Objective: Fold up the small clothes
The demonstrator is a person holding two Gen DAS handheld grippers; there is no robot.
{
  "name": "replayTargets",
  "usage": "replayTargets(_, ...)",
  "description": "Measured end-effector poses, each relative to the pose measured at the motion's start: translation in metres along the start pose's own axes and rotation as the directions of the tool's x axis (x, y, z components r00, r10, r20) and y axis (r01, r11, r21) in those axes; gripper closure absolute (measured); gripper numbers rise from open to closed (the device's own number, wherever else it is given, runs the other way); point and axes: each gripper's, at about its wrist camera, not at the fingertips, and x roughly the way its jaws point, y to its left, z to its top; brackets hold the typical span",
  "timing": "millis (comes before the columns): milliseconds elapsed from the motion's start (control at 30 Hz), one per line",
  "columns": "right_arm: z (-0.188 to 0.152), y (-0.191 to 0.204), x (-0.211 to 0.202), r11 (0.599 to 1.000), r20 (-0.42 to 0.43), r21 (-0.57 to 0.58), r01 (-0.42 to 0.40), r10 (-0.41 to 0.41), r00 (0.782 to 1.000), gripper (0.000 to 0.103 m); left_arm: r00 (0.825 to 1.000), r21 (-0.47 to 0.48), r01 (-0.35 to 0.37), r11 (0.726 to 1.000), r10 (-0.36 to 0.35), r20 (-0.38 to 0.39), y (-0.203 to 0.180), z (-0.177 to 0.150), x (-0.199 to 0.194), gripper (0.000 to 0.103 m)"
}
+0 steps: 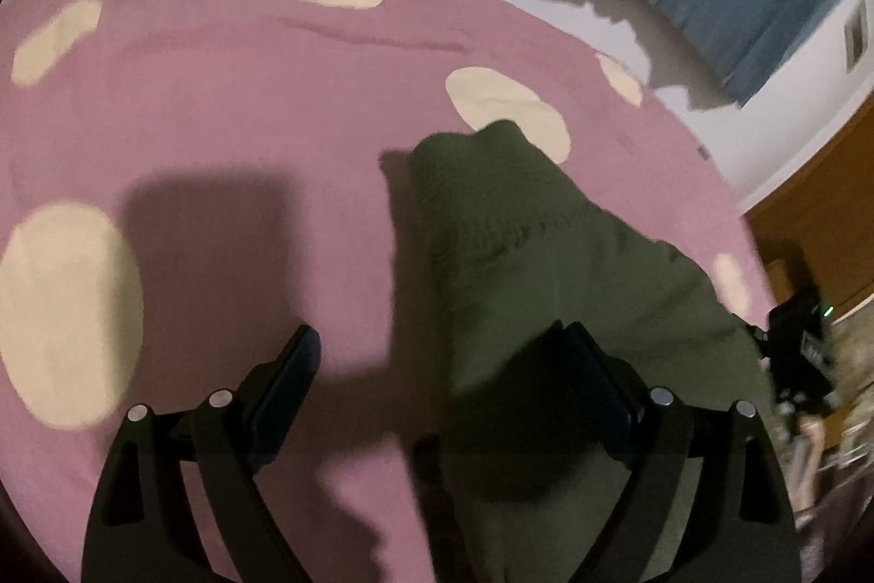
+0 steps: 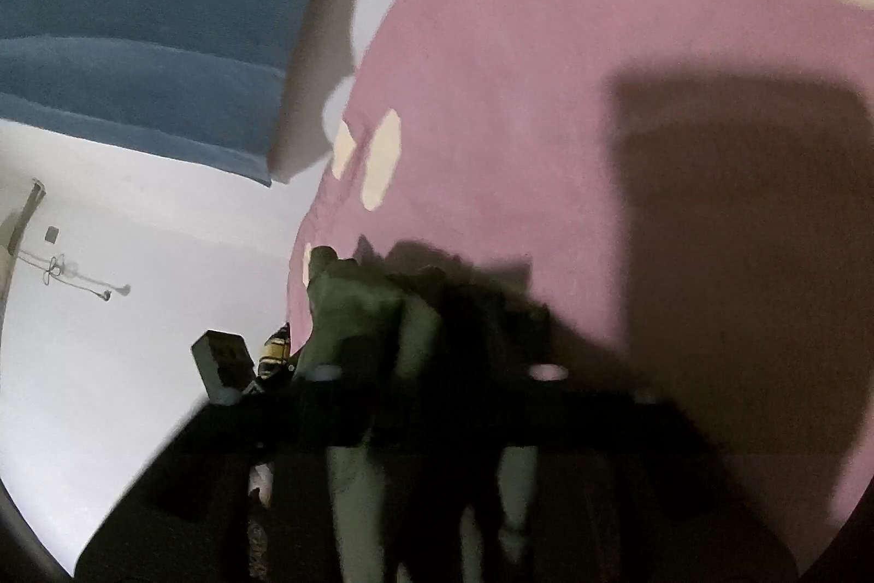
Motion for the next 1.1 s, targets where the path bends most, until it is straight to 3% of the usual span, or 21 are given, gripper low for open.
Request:
replayTargets(33, -0.001, 0.003, -0.004, 1.000, 0.013, -0.011, 0.002, -0.002, 1.000, 0.035, 0.999, -0.030, 0.036, 0.999, -0.037, -0.016, 0.006, -0.004, -0.007, 0.014)
replayTargets(67, -0.004, 0.006, -0.013, 1.000, 0.028, -0.019, 0.010, -0.010, 1.000, 0.030, 0.998, -0.042, 0.055, 0.998, -0.056, -0.024, 0.008, -0.008, -0.012, 0.015)
replayTargets(167, -0.021, 0.010, -0.041, 1.000, 0.049, -0.028, 0.012, -0.010, 0.999, 0.025, 0.996, -0.028, 0.088, 0.996, -0.088, -0.027, 0.012, -0.029, -0.036, 0.015)
replayTargets(300, -0.057, 0.006, -0.071, 0.999, 0.043, -0.042, 0.013, -0.011, 0.999, 0.021, 0.992, 0.017, 0.121, 0.992, -0.121, -0.021, 0.008, -0.071, -0.067, 0.015)
replayTargets(533, -0.110, -0.003, -0.091, 1.000, 0.008, -0.029, -0.011, 0.011, 1.000, 0.020, 0.965, -0.043, 0.252, 0.967, -0.254, -0.057, -0.005, -0.131, -0.095, 0.015)
replayTargets(633, -0.122, 0.003, -0.083, 0.999, -0.024, -0.033, -0.033, 0.032, 0.999, 0.020, 0.949, -0.064, 0.301, 0.951, -0.306, -0.081, -0.014, -0.140, -0.094, 0.015)
replayTargets(767, -0.126, 0.010, -0.069, 0.998, -0.067, -0.056, -0.026, 0.022, 0.998, 0.018, 0.943, -0.070, 0.311, 0.948, -0.316, -0.102, -0.022, -0.141, -0.080, 0.015)
replayTargets(900, -0.122, 0.011, -0.062, 0.998, -0.067, -0.058, -0.024, 0.020, 0.998, 0.017, 0.916, -0.144, 0.364, 0.920, -0.381, -0.123, -0.010, -0.142, -0.065, 0.011)
replayTargets(1100, -0.119, 0.014, -0.063, 0.996, -0.051, -0.090, 0.013, -0.017, 0.999, 0.017, 0.915, -0.120, 0.367, 0.922, -0.381, -0.129, -0.010, -0.144, -0.069, 0.011)
